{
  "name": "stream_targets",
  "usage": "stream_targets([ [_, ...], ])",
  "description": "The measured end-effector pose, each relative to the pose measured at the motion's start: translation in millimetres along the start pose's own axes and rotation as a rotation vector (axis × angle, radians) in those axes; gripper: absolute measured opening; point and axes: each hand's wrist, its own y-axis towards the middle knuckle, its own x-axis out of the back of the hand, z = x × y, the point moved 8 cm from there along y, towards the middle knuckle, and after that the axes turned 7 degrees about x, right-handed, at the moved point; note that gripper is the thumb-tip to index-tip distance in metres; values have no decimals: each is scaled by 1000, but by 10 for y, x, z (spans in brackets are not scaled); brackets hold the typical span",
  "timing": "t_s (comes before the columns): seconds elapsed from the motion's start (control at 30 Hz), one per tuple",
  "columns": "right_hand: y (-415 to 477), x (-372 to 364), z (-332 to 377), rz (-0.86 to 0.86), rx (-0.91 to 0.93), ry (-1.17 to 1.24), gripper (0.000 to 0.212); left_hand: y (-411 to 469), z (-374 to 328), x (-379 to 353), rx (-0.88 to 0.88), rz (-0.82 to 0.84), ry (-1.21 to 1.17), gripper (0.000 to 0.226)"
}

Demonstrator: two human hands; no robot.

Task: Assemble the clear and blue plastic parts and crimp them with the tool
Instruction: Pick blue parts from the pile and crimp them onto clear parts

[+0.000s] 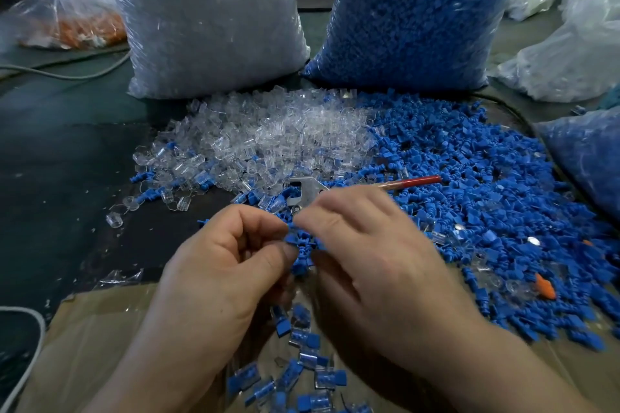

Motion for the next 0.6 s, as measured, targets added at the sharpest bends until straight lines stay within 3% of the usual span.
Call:
stream_targets([
  [0.17, -73, -57, -560, 265, -322, -320, 73, 11, 10, 23, 26, -2, 31, 31],
  [0.3, -58, -94, -603, 336, -328, -404, 71, 16, 19, 46, 46, 13, -14, 27],
  [0.53, 24, -8, -587, 295, -368, -390, 58, 15, 3, 67, 68, -4, -99, 18],
  [0.6, 46, 89, -568, 206, -371, -328, 52, 6, -40, 86, 81, -26, -142, 16],
])
